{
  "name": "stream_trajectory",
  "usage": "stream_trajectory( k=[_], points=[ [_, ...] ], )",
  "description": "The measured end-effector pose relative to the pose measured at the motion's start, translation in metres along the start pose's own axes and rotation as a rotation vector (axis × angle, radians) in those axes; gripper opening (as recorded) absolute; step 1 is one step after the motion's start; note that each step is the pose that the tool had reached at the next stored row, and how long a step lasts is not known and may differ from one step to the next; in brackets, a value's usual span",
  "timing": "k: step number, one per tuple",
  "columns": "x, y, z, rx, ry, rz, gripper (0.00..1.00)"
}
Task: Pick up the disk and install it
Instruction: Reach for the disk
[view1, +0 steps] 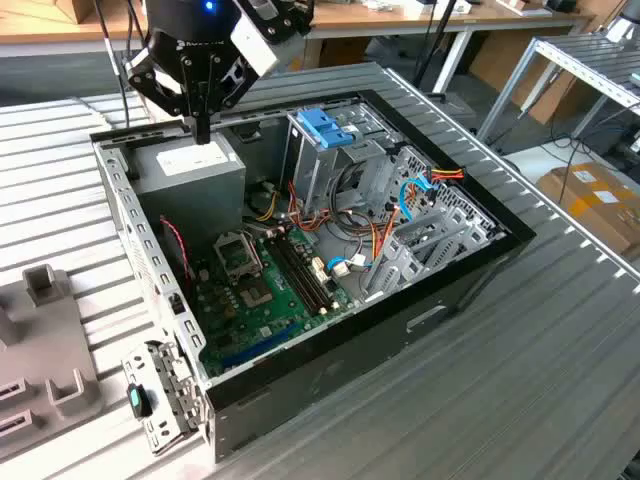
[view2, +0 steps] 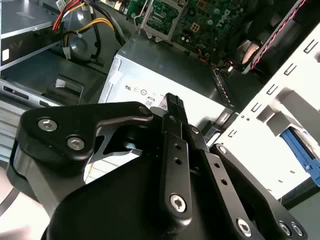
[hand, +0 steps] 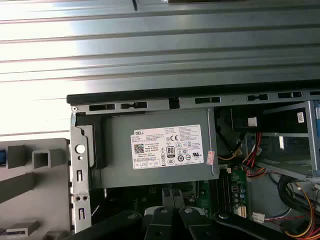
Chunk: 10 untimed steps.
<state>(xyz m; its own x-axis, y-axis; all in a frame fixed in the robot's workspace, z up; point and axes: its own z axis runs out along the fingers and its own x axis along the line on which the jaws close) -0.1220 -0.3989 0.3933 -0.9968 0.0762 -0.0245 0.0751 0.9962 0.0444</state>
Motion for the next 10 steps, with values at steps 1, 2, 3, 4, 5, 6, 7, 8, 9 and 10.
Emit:
stream_trajectory(
  k=[1,2,3,4,5,6,7,8,9,10],
  points=[
    [0.0000,0.0000,0.0000,0.0000,0.0000,0.000,0.11],
    [0.0000,0.0000,0.0000,0.0000,0.0000,0.000,0.11],
    [0.0000,0.0000,0.0000,0.0000,0.0000,0.000,0.11],
    [0.0000,0.0000,0.0000,0.0000,0.0000,0.000,0.11],
    [0.0000,0.0000,0.0000,0.0000,0.0000,0.000,0.11],
    [0.0000,0.0000,0.0000,0.0000,0.0000,0.000,0.11],
    [0.0000,0.0000,0.0000,0.0000,0.0000,0.000,0.11],
    [0.0000,0.0000,0.0000,0.0000,0.0000,0.000,0.11],
    [0.0000,0.0000,0.0000,0.0000,0.0000,0.000,0.11],
    [0.0000,0.0000,0.0000,0.0000,0.0000,0.000,0.11]
  ],
)
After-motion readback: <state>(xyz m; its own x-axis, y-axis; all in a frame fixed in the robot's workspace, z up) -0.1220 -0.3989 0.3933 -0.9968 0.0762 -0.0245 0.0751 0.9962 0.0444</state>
